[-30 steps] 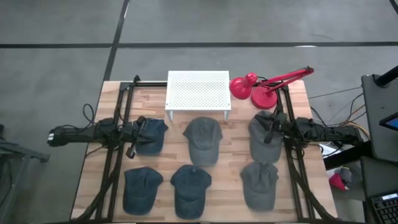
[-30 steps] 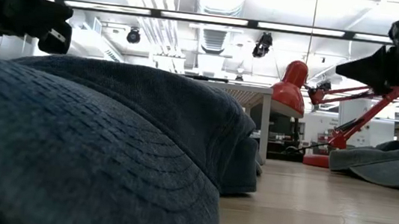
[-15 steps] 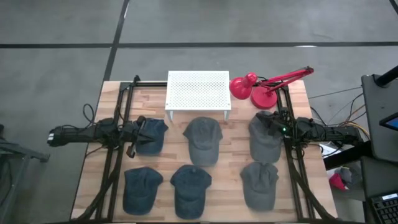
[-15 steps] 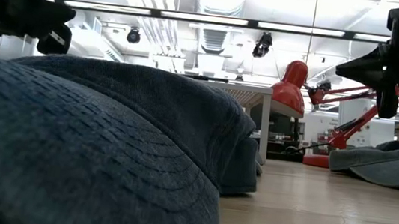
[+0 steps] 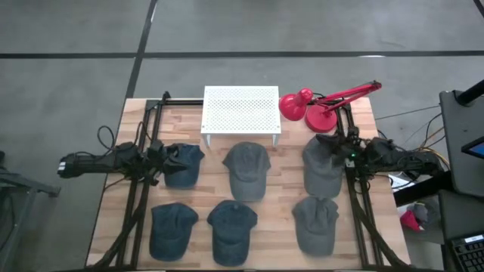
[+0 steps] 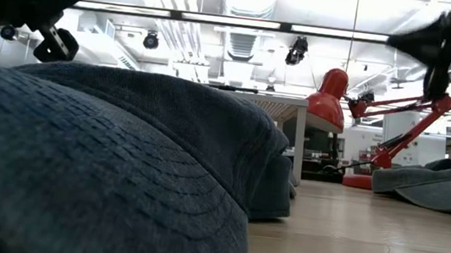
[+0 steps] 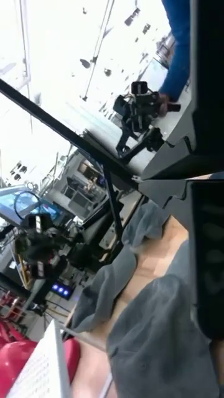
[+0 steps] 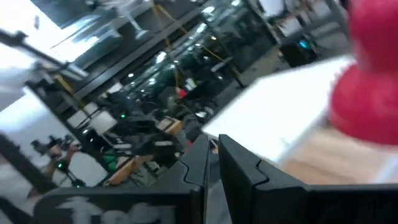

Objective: Pick & Place hat
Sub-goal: Put the top gray cap on the shelf

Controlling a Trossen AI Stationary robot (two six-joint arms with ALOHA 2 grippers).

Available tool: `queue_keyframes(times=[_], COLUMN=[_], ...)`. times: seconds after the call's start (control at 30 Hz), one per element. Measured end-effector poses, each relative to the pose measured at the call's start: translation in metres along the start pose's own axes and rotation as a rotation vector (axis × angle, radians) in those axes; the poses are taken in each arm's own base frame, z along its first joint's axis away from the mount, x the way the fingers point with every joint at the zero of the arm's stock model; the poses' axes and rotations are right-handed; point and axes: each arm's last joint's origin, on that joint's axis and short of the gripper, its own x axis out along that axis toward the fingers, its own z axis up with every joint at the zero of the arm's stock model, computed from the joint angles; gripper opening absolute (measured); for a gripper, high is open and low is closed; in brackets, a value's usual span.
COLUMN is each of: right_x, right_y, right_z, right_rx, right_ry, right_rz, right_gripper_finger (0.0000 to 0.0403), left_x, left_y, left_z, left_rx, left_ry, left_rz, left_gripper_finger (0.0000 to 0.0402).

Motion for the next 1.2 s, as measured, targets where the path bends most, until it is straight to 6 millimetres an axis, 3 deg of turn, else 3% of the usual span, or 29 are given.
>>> queue_keyframes(times=[0.1, 0.23, 0.53, 0.7, 0.9, 1.2], right_x=[0.002, 0.008, 0.024, 0.03, 0.035, 0.033], right_y=[0.016, 0.033, 0.05, 0.054, 0.055, 0.043], right_z=[0.02, 0.039, 0.052, 0.052, 0.044, 0.022], right_rx=[-0.073, -0.149, -0.188, -0.158, -0.103, 0.047], right_ry=[0.04, 0.24, 0.725, 0.857, 0.983, 1.059], right_rz=[-0.014, -0.151, -0.651, -0.869, -0.926, -1.045], right_gripper_finger=[0.0034, 0.0034, 0.0034, 0.0034, 0.0043, 0.0143], left_x=[0.0, 0.0, 0.0, 0.0, 0.0, 0.0], left_y=[0.0, 0.0, 0.0, 0.0, 0.0, 0.0], left_z=[0.0, 0.0, 0.0, 0.0, 0.0, 0.001], left_rx=[-0.009, -0.021, -0.021, -0.021, -0.021, -0.021], left_ry=[-0.001, -0.001, -0.002, -0.002, -0.002, -0.003], left_rz=[-0.001, -0.001, 0.0, -0.001, -0.001, -0.001], left_gripper_finger=[0.0, 0.0, 0.0, 0.0, 0.0, 0.0])
